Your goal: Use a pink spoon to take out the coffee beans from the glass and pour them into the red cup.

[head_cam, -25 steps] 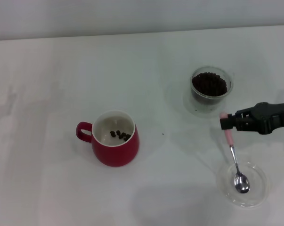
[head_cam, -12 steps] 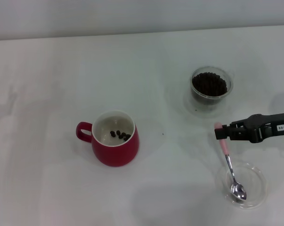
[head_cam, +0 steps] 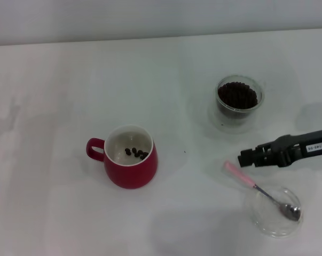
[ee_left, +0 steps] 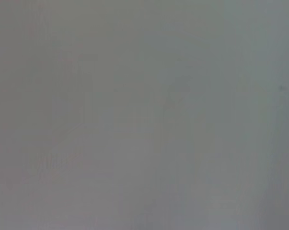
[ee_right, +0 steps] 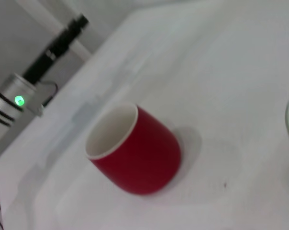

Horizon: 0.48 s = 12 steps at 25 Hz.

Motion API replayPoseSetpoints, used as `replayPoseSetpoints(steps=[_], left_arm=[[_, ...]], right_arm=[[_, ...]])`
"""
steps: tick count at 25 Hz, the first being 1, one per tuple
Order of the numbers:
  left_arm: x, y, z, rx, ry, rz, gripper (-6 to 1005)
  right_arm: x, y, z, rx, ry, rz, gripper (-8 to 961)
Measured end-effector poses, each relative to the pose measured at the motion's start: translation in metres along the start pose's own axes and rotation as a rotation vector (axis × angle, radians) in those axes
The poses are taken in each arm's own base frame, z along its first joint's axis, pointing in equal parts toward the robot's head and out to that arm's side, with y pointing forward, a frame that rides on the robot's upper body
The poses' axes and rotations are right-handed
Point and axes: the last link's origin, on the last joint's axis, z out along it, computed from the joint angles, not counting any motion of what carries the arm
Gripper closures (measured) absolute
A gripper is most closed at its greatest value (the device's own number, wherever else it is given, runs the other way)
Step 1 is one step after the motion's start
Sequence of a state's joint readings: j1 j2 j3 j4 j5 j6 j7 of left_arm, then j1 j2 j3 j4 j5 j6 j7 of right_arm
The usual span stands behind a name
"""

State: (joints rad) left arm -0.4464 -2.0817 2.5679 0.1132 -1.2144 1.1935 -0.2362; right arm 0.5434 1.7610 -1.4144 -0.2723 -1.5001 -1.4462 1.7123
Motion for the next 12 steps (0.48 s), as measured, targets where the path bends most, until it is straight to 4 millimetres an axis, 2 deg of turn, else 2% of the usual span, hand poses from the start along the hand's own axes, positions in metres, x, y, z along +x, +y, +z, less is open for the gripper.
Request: replayPoseSetpoints(steps=[5, 8, 12], left_arm=[[0.000, 0.000, 0.000, 0.000, 0.000, -0.002, 120], [0.000, 0.000, 0.000, 0.001, -0.002, -0.003, 120], [-0.001, 0.000, -0.001, 0.001, -0.002, -0.004, 120]], right_arm=[[-0.002, 0.000, 0.006, 0.006, 0.020, 0.004, 719], [-0.006, -0.001, 0.003, 0.015, -0.020, 0.008, 676], [-0.016, -0.003, -0.009, 0.030, -0.134, 0.010, 668]])
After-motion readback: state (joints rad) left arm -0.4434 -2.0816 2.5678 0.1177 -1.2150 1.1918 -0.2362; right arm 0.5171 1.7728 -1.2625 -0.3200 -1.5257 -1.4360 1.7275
